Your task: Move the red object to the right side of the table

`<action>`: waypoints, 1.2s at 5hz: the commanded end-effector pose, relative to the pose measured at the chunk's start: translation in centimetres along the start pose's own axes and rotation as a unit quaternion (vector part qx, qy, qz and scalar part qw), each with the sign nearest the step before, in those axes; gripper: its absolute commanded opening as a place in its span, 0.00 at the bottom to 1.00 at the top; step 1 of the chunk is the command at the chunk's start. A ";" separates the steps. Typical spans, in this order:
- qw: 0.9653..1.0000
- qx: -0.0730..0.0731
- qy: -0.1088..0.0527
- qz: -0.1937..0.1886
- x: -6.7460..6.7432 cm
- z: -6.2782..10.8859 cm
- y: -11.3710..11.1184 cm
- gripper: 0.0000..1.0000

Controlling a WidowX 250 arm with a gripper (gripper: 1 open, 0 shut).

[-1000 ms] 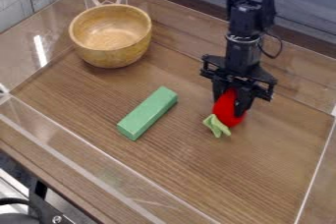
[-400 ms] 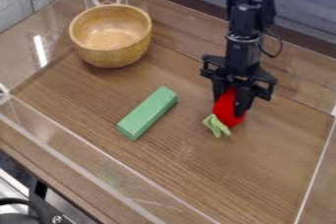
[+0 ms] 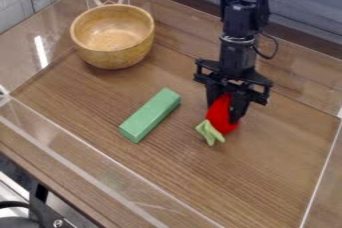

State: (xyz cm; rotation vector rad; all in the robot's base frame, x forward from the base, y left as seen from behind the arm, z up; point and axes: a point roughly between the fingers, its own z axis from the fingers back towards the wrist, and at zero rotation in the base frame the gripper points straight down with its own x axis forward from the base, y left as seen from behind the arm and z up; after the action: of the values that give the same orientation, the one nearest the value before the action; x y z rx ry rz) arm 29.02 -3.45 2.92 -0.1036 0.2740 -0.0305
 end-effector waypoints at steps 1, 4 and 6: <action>0.999 -0.012 -0.043 -0.008 -0.1 3.3 -0.6 0.00; 0.996 -0.028 -0.053 -0.071 -2.6 4.3 -4.3 0.00; 0.991 -0.024 -0.042 -0.123 -3.2 2.1 -8.2 0.00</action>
State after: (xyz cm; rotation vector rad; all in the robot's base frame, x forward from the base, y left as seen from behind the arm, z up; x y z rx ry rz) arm 26.11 -11.13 5.80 -0.1777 0.2097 -0.2626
